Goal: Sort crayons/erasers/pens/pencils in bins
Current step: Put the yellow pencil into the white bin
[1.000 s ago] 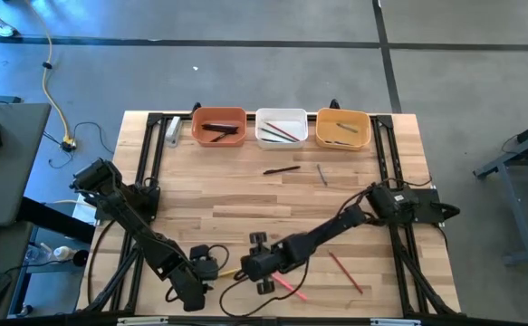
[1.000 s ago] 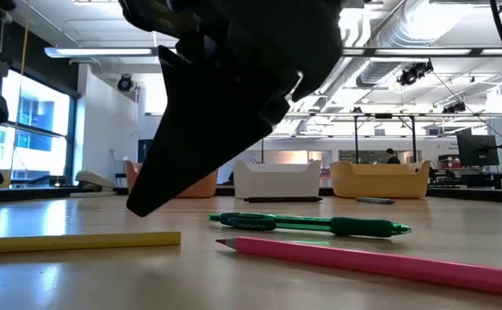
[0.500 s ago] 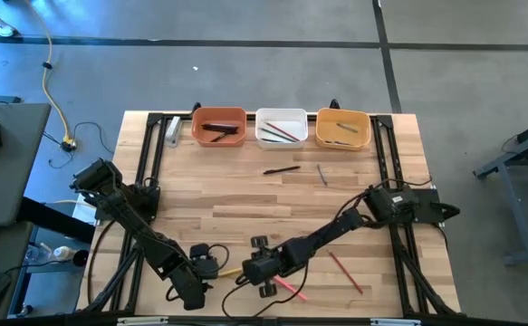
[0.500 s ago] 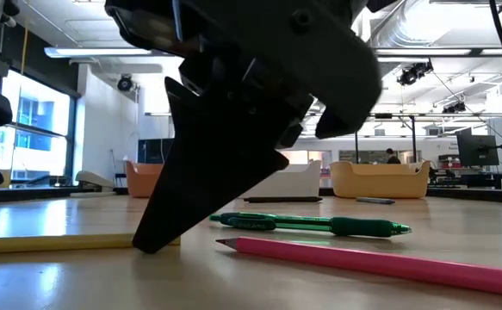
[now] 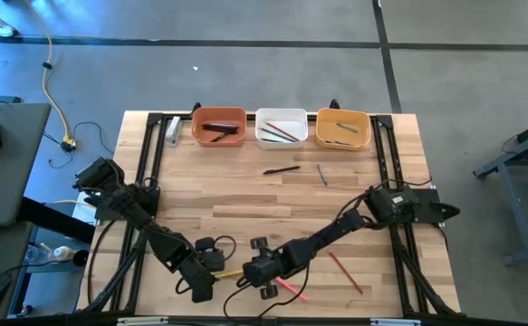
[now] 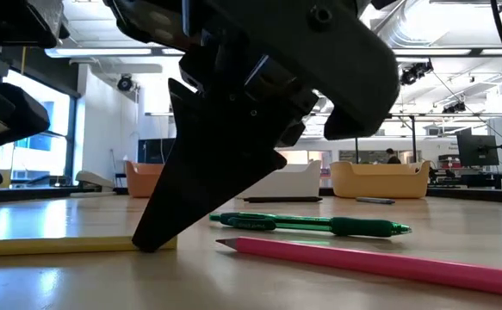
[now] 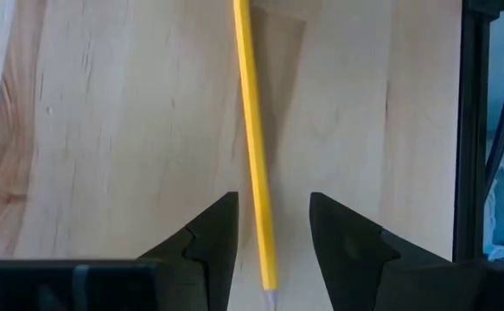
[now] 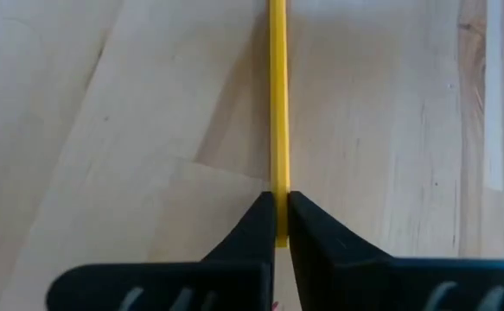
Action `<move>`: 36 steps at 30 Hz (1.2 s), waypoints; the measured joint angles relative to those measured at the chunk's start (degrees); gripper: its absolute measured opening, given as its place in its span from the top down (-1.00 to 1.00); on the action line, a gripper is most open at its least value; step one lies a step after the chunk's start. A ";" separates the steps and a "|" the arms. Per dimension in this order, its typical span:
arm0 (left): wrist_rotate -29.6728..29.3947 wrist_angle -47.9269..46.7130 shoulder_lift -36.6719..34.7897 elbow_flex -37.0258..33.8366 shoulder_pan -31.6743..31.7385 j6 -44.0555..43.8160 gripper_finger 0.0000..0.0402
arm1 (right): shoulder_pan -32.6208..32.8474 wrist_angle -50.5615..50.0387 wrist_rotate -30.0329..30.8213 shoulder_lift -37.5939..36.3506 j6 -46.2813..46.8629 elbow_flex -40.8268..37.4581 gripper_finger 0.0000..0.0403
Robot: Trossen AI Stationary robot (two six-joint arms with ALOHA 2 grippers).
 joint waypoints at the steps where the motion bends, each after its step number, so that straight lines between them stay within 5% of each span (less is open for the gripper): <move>1: 0.15 0.00 0.00 0.00 0.17 0.00 0.34 | 0.00 0.12 0.51 -0.03 0.00 -0.01 0.98; 19: 1.22 -1.27 0.26 0.04 0.52 1.46 0.35 | 0.89 2.38 2.77 -2.25 -1.08 -0.10 0.99; 30: 1.84 -1.40 0.26 0.00 0.90 4.32 0.93 | 1.19 3.18 2.80 -2.27 -1.42 -0.06 1.00; 36: 0.16 -1.91 0.25 0.00 0.90 4.50 0.96 | 1.80 3.47 4.87 -2.57 -1.35 -0.03 0.89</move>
